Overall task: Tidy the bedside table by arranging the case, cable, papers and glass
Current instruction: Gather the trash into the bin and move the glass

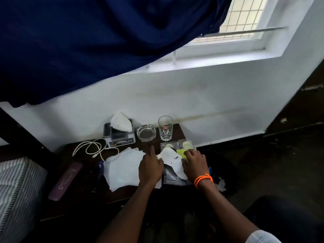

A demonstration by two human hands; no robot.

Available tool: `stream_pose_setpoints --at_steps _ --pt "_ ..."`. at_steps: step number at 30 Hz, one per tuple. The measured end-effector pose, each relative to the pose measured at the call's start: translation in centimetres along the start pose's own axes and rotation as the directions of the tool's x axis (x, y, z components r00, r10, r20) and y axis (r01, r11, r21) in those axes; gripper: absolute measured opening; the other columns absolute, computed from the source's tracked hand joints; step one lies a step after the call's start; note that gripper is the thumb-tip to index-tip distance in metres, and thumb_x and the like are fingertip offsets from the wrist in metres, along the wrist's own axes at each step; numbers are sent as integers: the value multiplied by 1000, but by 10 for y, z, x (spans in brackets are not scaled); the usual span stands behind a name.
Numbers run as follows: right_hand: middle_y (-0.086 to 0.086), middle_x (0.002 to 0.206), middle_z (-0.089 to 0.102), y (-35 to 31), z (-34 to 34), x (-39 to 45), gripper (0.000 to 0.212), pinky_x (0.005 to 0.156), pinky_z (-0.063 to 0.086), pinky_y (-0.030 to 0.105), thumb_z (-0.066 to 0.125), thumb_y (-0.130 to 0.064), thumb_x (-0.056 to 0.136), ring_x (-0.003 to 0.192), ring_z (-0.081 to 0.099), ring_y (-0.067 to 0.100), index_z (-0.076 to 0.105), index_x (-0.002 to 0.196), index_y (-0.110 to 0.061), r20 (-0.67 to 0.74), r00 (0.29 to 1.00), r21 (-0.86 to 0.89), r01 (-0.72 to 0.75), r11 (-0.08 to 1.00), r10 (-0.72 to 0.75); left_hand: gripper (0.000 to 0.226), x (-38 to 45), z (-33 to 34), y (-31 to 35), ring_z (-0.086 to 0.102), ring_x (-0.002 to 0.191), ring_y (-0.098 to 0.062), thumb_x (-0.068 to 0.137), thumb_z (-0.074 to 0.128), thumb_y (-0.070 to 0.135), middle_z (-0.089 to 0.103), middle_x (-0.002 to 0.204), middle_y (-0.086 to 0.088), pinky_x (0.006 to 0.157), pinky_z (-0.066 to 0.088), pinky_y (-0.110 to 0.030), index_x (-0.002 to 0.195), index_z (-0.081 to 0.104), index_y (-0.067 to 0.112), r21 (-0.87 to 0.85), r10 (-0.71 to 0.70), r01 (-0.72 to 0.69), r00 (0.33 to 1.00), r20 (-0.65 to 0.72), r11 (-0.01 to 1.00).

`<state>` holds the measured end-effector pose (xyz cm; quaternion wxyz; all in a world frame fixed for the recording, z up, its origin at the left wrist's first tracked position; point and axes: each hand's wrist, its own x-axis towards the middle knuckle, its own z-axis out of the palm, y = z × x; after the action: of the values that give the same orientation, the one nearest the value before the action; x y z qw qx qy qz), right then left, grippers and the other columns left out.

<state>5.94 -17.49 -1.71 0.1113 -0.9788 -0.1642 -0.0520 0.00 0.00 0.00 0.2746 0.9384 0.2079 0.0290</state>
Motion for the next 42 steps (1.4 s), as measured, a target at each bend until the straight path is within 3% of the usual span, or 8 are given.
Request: stream_pose_setpoints --at_steps 8,16,20,23,28,31,39,42 --pt "12 99 68 30 -11 -3 20 73 49 42 72 -25 84 93 61 38 70 97 -10 -162 971 189 -142 972 173 28 -1 9 7 68 105 -33 95 57 39 71 110 -7 81 52 -39 112 60 17 -60 -117 114 992 -51 992" --pt "4 74 75 55 -28 -14 23 73 57 32 73 -40 81 78 72 25 77 81 -18 113 897 483 -425 765 427 23 -3 5 21 66 109 -29 90 61 27 75 110 -5 80 41 -27 105 74 16 -441 -328 321 943 62 838" --pt "-1 67 72 61 -29 -22 17 72 58 30 80 -36 77 73 72 18 78 75 -19 223 883 488 -469 736 414 25 -14 4 25 66 107 -31 87 59 27 72 113 -5 79 46 -30 107 71 20 -428 -406 388 912 54 816" --pt "1 73 75 63 -29 -28 8 78 61 35 82 -21 74 75 72 18 78 80 -18 272 889 462 -456 760 368 24 -17 6 25 66 105 -34 85 60 26 74 109 -9 80 47 -32 102 74 16 -443 -436 418 898 68 793" --pt "6 87 76 64 -26 -26 29 84 60 36 80 -12 74 85 73 23 76 103 -11 310 870 473 -490 732 382 22 -15 7 32 68 101 -35 82 63 22 77 96 -14 79 50 -31 93 76 9 -531 -500 488 855 134 693" --pt "7 86 76 63 -21 -23 26 83 58 30 84 -21 75 83 72 21 77 99 -11 310 848 505 -530 682 430 17 -13 8 32 73 93 -36 78 67 17 78 87 -16 82 61 -37 83 79 6 -530 -490 499 855 171 686" --pt "2 75 76 62 -26 -24 12 79 61 32 79 -6 74 78 73 19 79 79 -17 237 882 554 -466 690 406 11 -20 3 43 76 77 -22 69 70 17 77 67 0 78 64 -36 70 79 24 -502 -398 427 901 171 752" --pt "2 72 75 67 -34 -24 13 72 57 26 76 -4 74 69 69 15 79 76 -17 199 889 563 -448 695 412 12 -19 4 56 77 79 -22 69 74 21 79 74 0 82 63 -38 78 81 24 -513 -336 372 927 167 774"
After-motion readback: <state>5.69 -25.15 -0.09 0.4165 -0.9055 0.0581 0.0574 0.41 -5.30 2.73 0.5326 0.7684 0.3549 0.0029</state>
